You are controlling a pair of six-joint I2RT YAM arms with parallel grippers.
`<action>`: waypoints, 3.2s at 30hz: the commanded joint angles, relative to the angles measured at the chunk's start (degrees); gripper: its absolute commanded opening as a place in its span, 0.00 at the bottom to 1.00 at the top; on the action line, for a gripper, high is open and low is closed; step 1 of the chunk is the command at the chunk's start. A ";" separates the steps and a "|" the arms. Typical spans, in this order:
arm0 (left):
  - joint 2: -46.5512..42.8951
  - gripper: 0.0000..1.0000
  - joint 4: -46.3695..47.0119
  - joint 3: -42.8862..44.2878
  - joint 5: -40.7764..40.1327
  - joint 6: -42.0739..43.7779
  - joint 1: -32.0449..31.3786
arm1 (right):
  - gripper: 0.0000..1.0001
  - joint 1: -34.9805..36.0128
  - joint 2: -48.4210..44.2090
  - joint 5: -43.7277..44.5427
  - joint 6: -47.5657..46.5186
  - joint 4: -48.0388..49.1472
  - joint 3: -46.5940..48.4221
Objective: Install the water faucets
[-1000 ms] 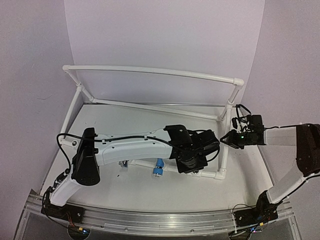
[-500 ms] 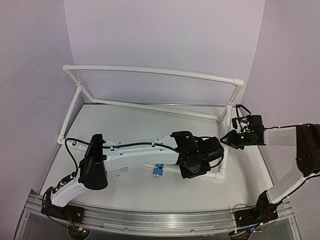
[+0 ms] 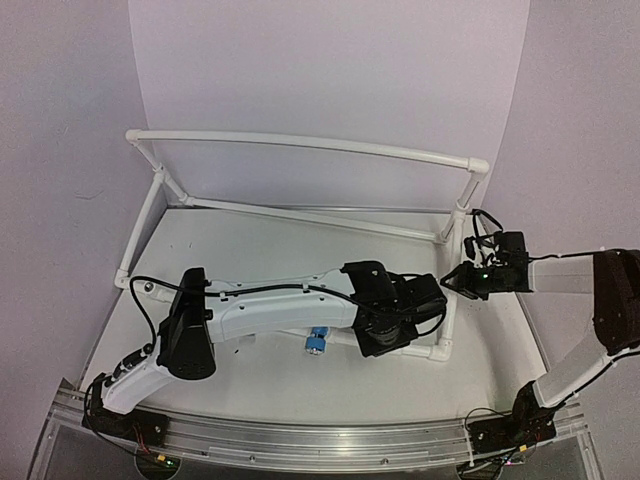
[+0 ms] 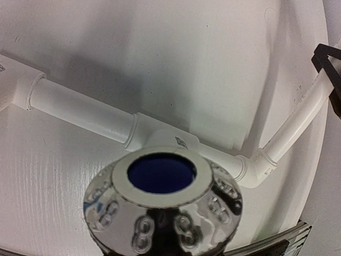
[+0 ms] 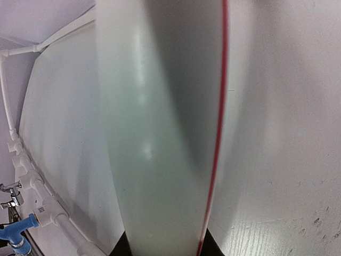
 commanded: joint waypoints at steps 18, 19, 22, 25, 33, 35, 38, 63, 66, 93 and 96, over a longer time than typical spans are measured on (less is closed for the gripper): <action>2.44 0.00 0.94 2.70 -5.04 1.99 -0.17 | 0.00 1.14 -3.21 -6.08 2.65 1.99 -0.21; 2.92 0.00 0.25 3.27 -5.06 1.83 -0.17 | 0.00 1.17 -3.24 -6.02 2.65 1.96 -0.17; 3.90 0.00 -1.98 4.21 -5.21 1.22 -0.18 | 0.00 1.19 -3.18 -5.73 2.69 1.94 -0.12; 3.63 0.00 -2.28 3.09 -5.14 0.89 -0.15 | 0.00 1.13 -3.02 -5.41 2.74 1.92 0.02; 5.32 0.00 -2.36 4.45 -5.38 2.91 -0.22 | 0.00 1.18 -2.85 -5.86 2.82 1.68 -0.01; 5.95 0.00 -1.82 4.93 -5.15 4.38 -0.25 | 0.00 1.18 -2.77 -6.46 2.91 1.74 -0.03; 6.14 0.00 1.71 4.39 -4.84 10.21 -0.41 | 0.00 1.30 -2.44 -7.99 2.99 1.78 -0.08; 5.12 0.00 0.94 -1.27 -7.41 27.19 -1.76 | 0.00 7.09 1.33 -7.41 9.20 1.50 3.37; 4.84 0.00 2.40 -2.24 -6.18 31.09 -1.63 | 0.00 7.10 1.28 -7.51 8.15 1.19 3.60; 4.06 0.00 7.68 -4.19 11.43 71.19 -0.85 | 0.00 7.11 3.15 -11.67 2.82 -0.53 4.42; 4.63 0.00 6.83 -2.65 12.02 74.38 -1.21 | 0.00 7.07 3.60 -11.86 2.82 -0.66 4.45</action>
